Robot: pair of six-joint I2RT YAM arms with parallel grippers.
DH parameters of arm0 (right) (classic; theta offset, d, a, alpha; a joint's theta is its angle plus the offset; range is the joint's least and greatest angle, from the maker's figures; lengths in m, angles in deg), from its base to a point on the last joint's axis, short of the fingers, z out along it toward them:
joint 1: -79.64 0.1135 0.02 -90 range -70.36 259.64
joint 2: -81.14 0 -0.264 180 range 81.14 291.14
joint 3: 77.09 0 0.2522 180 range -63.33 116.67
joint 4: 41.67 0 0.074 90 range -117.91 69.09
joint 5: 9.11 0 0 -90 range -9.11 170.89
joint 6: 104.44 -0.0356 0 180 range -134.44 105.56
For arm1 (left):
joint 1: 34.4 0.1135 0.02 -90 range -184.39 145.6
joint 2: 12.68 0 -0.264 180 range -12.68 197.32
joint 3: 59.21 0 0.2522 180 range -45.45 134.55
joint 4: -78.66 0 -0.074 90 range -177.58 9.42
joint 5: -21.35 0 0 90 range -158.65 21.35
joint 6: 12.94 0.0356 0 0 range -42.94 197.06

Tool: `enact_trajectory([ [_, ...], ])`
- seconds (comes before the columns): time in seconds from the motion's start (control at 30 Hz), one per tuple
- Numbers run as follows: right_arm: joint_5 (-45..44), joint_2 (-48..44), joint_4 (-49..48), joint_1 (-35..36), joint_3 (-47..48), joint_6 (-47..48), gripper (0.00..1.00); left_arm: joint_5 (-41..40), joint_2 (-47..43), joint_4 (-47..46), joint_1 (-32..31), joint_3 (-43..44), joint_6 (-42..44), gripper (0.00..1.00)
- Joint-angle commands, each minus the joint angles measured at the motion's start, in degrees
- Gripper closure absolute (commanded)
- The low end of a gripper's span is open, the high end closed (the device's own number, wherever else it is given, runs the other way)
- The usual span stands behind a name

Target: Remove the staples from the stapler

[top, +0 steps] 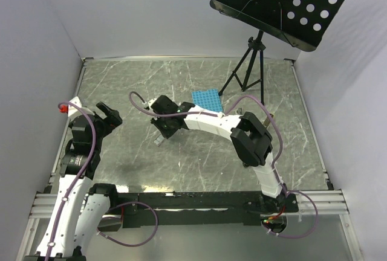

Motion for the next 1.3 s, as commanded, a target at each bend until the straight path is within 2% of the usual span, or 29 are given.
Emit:
enact_trajectory([
  [0.0, 1.4, 1.8, -1.3, -0.4, 4.2, 1.2, 0.76, -1.8, -0.5, 0.5, -0.1, 1.8, -0.6, 0.02],
  [0.53, 1.8, 4.2, -4.3, -0.3, 4.9, 2.6, 0.76, -1.8, -0.4, 0.4, -0.1, 1.7, -0.7, 0.02],
  [1.27, 1.6, 7.4, -3.2, -0.3, 7.7, 2.6, 0.75, -1.8, -0.6, 0.5, -0.1, 1.6, -0.7, 0.02],
])
